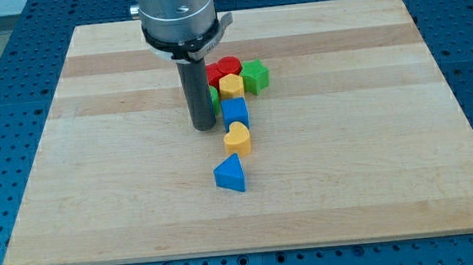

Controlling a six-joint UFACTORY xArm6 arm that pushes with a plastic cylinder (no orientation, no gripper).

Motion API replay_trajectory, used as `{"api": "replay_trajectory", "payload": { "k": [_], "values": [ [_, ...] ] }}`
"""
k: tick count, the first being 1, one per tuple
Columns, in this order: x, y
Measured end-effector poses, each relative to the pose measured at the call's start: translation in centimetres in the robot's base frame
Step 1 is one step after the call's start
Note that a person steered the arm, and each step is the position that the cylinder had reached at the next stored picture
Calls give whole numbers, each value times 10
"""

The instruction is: Separate yellow heart from blue triangle

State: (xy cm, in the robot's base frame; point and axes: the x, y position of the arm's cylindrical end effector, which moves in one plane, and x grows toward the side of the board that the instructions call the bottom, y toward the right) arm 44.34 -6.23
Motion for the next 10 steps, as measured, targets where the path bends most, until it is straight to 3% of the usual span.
{"api": "replay_trajectory", "payload": {
  "k": [4, 9, 10],
  "values": [
    [-7, 0],
    [64, -9],
    [97, -18]
  ]
}}
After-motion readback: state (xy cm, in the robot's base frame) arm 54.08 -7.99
